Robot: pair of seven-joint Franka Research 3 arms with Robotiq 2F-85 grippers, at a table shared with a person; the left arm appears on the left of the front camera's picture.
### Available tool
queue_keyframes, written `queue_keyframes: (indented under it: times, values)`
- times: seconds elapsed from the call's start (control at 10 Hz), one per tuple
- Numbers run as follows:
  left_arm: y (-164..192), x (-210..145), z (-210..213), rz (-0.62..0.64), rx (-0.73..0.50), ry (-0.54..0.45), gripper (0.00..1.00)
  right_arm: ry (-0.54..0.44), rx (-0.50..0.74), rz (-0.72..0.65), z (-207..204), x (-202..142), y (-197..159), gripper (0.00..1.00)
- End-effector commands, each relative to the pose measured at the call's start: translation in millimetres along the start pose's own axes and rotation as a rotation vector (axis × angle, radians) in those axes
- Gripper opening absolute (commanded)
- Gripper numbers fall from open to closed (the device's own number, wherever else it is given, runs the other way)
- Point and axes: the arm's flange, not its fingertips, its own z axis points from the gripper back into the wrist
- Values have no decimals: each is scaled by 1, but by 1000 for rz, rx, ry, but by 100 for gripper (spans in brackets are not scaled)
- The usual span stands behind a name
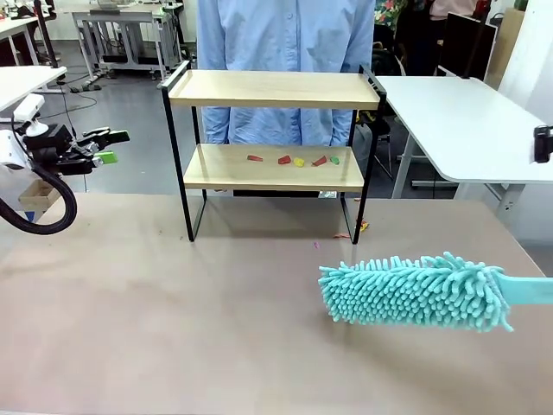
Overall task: Clean the shelf.
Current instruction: Clean the specific section of the Shelf indicated by the human with the Duster.
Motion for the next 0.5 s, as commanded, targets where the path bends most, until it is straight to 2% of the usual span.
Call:
queue_keyframes:
  times: [0.0,0.4]
  values:
    - [-2,3,0,-4,-4,3,100,-4,13,23,3,0,0,13]
    - [-2,3,0,-4,-4,3,100,-4,13,23,3,0,0,13]
